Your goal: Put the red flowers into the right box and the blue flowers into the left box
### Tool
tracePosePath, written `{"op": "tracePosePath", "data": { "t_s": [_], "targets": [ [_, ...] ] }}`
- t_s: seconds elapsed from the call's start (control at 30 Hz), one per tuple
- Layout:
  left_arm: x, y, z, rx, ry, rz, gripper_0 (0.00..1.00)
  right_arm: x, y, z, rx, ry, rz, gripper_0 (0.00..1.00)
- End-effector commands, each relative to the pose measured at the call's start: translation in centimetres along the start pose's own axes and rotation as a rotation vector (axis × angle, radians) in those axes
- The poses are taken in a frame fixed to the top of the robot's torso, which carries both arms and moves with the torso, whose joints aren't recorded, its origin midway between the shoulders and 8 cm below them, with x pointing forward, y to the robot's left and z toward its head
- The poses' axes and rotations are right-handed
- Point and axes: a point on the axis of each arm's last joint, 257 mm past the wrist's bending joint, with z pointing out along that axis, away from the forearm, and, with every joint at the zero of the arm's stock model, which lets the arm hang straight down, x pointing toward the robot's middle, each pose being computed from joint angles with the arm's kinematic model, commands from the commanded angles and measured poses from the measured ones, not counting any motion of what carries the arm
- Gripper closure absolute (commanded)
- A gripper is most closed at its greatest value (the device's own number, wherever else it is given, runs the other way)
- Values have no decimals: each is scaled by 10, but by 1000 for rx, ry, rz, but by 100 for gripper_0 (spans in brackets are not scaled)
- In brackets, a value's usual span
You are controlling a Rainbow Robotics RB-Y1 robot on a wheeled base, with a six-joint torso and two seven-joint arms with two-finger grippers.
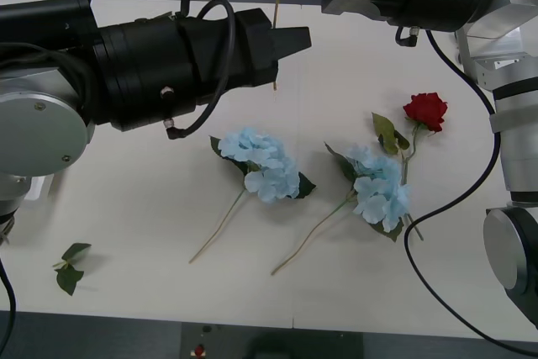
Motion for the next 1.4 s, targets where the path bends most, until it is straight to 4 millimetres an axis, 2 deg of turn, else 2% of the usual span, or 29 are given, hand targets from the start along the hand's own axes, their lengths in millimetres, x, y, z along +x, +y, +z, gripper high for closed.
{"op": "tracePosePath", "data": {
  "t_s": [0.03, 0.4, 0.47, 0.5, 0.53, 0.6, 0.77, 0.9, 0.97, 1.0, 1.07, 1.1, 1.17, 1.2, 1.27, 1.4],
  "targets": [
    [-17, 0, -3, -8, -36, 24, 100, -14, 29, 12, -50, -2, -37, 100],
    [-24, 13, -11, -48, -47, 55, 100, -14, 29, 12, -50, -2, -37, 100],
    [-27, 16, -14, -57, -50, 60, 100, -14, 29, 12, -50, -2, -37, 47],
    [-29, 18, -15, -62, -54, 59, 100, -14, 29, 12, -50, -2, -37, 33],
    [-31, 20, -17, -69, -57, 61, 100, -14, 29, 12, -50, -2, -37, 12],
    [-35, 26, -22, -87, -63, 62, 100, -14, 29, 12, -50, -2, -37, 0],
    [-48, 49, -45, -151, -85, 65, 100, -14, 29, 12, -50, -2, -37, 0],
    [-64, 78, -76, -234, -117, 66, 100, -14, 29, 12, -50, -2, -37, 0],
    [-72, 99, -99, -296, -140, 59, 100, -14, 29, 12, -50, -2, -37, 0],
    [-76, 103, -106, -310, -149, 61, 100, -14, 29, 12, -50, -2, -37, 0],
    [-82, 127, -135, -382, -172, 51, 100, -14, 29, 12, -50, -2, -37, 0],
    [-84, 133, -143, -401, -179, 49, 100, -14, 29, 12, -50, -2, -37, 0],
    [-90, 155, -175, -475, -207, 39, 100, -14, 29, 12, -50, -2, -37, 0],
    [-91, 161, -183, -493, -213, 33, 100, -14, 29, 12, -50, -2, -37, 0],
    [-95, 187, -216, -575, -236, 16, 100, -4, 11, 4, -23, -11, 0, 0],
    [-99, 226, -266, -693, -269, -18, 100, -2, -5, -17, 54, 2, -9, 0]
  ]
}}
